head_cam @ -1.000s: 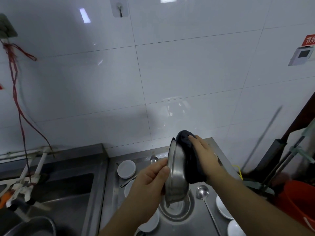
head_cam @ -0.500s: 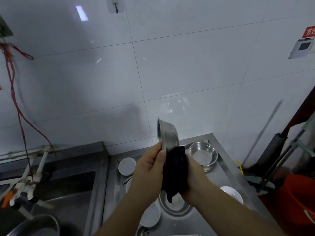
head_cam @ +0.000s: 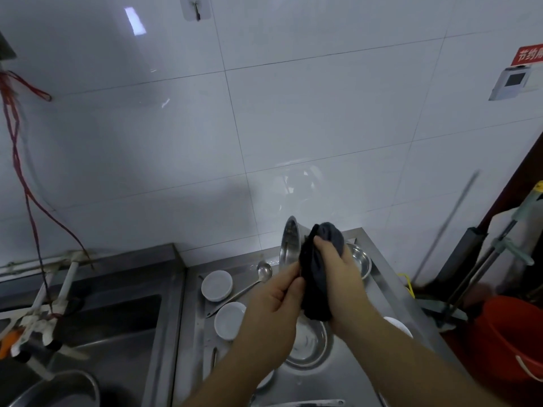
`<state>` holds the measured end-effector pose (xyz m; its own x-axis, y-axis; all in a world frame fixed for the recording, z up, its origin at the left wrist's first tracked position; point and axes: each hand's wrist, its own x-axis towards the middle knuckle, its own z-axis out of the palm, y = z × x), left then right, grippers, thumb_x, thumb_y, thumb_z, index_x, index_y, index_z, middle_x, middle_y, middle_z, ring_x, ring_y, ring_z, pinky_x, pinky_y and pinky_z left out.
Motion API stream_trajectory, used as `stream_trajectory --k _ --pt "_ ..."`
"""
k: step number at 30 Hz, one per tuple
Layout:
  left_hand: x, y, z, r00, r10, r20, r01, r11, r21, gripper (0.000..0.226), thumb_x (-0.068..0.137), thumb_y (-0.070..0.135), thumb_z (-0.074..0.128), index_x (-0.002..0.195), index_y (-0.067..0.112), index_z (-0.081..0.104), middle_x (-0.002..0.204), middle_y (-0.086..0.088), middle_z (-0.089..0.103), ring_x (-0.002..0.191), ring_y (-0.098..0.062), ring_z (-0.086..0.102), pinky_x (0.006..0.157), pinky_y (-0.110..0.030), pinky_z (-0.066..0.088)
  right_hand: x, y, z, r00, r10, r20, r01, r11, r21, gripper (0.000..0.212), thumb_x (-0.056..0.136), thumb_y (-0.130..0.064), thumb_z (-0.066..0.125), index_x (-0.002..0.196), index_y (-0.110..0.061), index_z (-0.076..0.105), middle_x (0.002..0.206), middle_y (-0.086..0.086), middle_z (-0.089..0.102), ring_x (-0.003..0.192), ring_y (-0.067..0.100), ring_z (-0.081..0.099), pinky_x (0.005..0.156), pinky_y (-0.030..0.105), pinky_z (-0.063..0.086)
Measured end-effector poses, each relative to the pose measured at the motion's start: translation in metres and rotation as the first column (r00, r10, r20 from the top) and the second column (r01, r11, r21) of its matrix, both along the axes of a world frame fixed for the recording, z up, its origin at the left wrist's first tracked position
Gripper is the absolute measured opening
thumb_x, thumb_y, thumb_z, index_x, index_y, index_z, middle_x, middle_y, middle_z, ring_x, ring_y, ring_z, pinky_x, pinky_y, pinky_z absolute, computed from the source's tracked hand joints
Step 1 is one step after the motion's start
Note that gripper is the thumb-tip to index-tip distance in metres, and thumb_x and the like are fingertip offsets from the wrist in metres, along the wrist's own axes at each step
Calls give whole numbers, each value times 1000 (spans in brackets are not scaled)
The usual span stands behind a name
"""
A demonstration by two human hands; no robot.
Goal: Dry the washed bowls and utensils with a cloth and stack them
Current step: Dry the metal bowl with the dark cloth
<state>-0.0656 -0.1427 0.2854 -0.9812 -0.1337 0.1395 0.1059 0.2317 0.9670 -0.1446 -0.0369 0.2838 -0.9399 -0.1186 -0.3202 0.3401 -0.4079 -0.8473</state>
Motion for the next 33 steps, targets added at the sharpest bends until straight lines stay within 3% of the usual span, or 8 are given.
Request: stream_trajectory --k 3,7,10,17,20,23,30,33 --pt "7 3 -5 998 -60 -4 59 996 -61 39 112 10 44 131 32 70 115 -1 77 112 -25 71 102 -52 55 -15 7 2 993 68 96 -57 991 -119 44 98 -47 65 135 -24 68 119 12 78 105 33 77 85 44 61" --pt "9 0 -6 994 -107 -2 106 980 -166 36 111 14 47 126 37 70 107 12 77 105 -12 71 93 -29 56 -16 13 1 974 150 171 -116 974 -196 50 102 -52 55 121 -11 77 99 15 79 82 27 79 69 35 61" --pt "8 -4 -10 992 -121 20 121 937 -329 32 110 16 49 124 38 69 93 18 73 86 -4 67 76 -15 47 -9 12 -7 968 136 213 -99 980 -175 52 103 -53 57 123 -8 75 96 16 79 80 29 78 74 38 58" --pt "7 -18 -22 974 -203 106 227 806 -547 20 109 31 47 121 36 63 80 14 65 68 -2 57 67 -19 44 -3 28 -19 946 136 295 -93 983 -156 46 97 -46 70 118 -6 78 106 19 79 91 35 77 81 44 60" --pt "9 -22 -20 952 -278 129 290 685 -668 26 109 36 42 131 39 57 92 15 69 76 0 59 76 -23 52 -1 38 -21 949 164 270 -106 970 -219 56 83 -55 80 113 -8 82 115 20 78 103 36 77 94 48 57" --pt "13 -27 -19 930 -323 173 339 581 -740 33 110 38 39 141 41 49 108 11 71 90 -10 66 85 -34 56 4 45 -23 947 213 240 -154 958 -243 50 77 -52 85 102 -8 85 113 20 78 101 35 77 95 47 57" --pt "19 -36 -33 909 -358 213 366 445 -817 41 108 37 36 148 44 35 124 9 70 101 -21 69 86 -42 59 22 45 -36 960 125 251 -88 984 -154 47 81 -35 84 116 -4 79 112 20 78 95 36 77 88 45 58" --pt "20 -37 -39 904 -356 236 368 369 -854 44 109 29 38 152 36 34 133 5 67 110 -26 66 90 -46 57 28 39 -40 963 72 260 -43 992 -115 46 83 -33 82 122 -7 77 122 20 76 103 37 75 91 45 59"
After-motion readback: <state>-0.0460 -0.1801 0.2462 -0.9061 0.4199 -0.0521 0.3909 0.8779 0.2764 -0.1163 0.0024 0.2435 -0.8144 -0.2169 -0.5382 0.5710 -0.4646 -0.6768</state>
